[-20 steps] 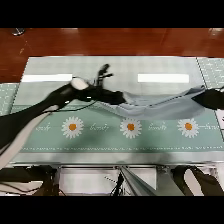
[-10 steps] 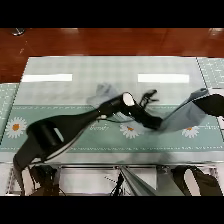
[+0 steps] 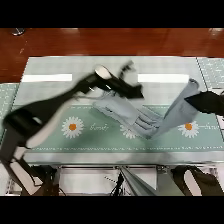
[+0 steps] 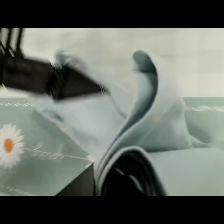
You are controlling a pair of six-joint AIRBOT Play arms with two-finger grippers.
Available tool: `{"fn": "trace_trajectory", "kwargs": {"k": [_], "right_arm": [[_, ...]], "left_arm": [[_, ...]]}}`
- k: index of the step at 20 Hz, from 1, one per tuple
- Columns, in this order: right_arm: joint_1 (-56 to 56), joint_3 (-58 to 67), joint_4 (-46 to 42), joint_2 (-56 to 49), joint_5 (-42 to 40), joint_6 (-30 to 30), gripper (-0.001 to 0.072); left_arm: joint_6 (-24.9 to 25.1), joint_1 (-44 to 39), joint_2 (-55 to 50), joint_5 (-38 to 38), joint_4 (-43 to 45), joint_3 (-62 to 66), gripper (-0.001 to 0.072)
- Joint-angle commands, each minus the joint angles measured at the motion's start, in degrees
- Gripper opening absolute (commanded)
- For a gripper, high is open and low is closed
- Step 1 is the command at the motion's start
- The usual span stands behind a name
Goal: Fold the shirts.
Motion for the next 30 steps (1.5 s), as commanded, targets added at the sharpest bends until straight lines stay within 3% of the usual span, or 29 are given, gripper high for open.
{"fn": "trace_trajectory", "kwargs": {"k": [1,5,8,14,19,28,29,30], "right_arm": [[11.7,1.2,4.6,-5.9,-7.3,0.7,0.0026],[28.2,9.9,4.6,-21.6,-16.0,0.8,0.0027],[35.3,19.4,4.5,-36.4,-18.1,-0.3,0.0027],[38.6,32.3,4.7,-57.3,-18.6,-0.1,0.0027],[38.6,32.5,5.2,-61.1,-18.6,0.9,0.0026],[38.1,32.5,5.0,-61.4,-21.8,3.0,0.0028],[38.1,32.5,5.8,-61.5,-21.6,3.1,0.0139],[38.1,32.5,6.8,-61.6,-21.0,3.7,0.0455]], "left_arm": [[-0.1,14.0,10.0,-3.1,4.0,-1.6,0.0023],[0.5,25.5,30.6,-3.5,16.4,-13.3,0.0024],[4.1,30.0,47.8,-2.6,16.9,-27.2,0.0024],[2.6,30.6,72.8,-1.5,16.5,-53.4,0.0024],[1.2,30.6,76.4,-1.3,16.3,-63.8,0.0024],[1.2,30.6,76.1,1.7,15.9,-64.7,0.0024],[1.2,30.6,76.1,1.9,15.9,-64.7,0.0025],[1.0,30.6,76.1,2.1,15.5,-64.7,0.0024]]}}
